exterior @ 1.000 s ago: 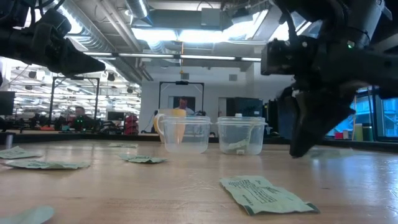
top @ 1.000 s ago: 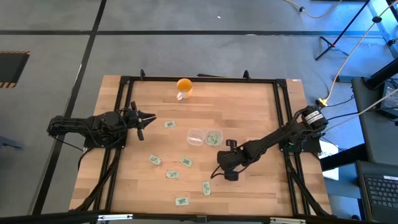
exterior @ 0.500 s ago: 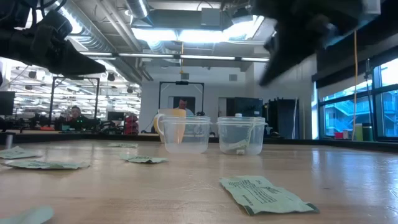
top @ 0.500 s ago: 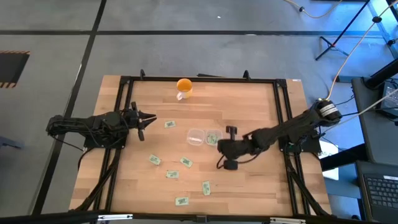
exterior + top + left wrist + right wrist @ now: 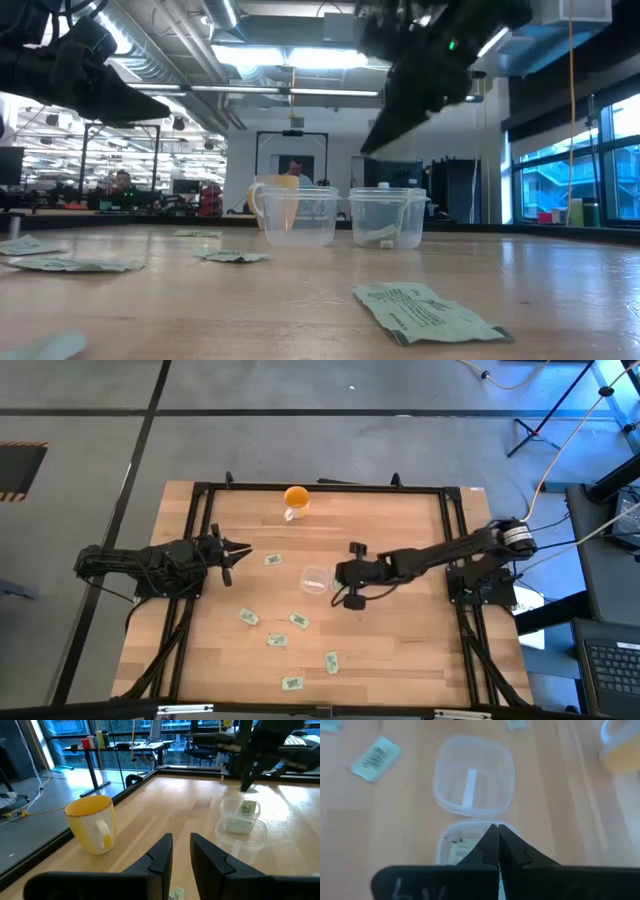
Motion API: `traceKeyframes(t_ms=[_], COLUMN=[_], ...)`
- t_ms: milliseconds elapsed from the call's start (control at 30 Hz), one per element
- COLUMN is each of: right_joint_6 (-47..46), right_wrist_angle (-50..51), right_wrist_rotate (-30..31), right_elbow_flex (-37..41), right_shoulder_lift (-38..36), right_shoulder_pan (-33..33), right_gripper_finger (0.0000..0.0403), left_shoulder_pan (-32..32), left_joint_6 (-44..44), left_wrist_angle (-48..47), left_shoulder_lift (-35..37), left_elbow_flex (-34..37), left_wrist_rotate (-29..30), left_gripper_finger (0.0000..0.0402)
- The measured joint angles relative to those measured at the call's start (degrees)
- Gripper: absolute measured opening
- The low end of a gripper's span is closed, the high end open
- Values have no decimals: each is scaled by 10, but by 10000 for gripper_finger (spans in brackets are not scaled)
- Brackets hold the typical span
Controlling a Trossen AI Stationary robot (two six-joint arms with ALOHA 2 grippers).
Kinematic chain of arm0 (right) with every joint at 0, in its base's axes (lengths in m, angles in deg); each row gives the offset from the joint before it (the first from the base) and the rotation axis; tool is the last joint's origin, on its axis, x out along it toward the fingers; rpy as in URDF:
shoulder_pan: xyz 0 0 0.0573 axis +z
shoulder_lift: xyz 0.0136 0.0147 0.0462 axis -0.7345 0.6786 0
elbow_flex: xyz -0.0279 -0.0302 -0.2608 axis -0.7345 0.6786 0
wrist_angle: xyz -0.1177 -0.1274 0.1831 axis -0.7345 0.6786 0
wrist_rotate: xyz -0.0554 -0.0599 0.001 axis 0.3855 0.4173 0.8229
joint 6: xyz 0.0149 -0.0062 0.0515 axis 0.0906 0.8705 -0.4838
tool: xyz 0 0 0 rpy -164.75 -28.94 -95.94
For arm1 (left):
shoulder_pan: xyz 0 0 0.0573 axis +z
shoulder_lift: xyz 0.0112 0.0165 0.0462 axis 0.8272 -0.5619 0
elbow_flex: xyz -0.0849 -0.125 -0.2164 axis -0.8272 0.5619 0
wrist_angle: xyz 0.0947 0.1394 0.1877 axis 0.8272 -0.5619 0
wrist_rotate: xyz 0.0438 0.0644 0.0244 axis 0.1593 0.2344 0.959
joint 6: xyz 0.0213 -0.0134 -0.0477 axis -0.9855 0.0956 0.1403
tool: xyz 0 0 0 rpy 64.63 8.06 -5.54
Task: Pick and place items into bin
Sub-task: Put the stevia packet into the right transparent bin
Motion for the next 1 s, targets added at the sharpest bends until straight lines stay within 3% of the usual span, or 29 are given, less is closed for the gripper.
traceKeyframes(t_ms=[200, 600, 1000], right_joint_6=[0, -16, -14], right_wrist_angle=[-4, -1, 12], right_wrist_rotate=[0, -40, -38], right_elbow_flex=[0, 0, 0], right_shoulder_lift=[39, 48, 44], right_shoulder_pan=[-17, -19, -19], right_gripper_finger=[0, 3, 75], left_shoulder_pan=[0, 0, 0], left_joint_6=[0, 0, 0], left_wrist_angle=[0, 0, 0], left_shoulder_lift=[0, 0, 0], left_elbow_flex=[0, 0, 0], left_wrist_rotate=[0, 0, 0], left_gripper_finger=[61, 61, 61])
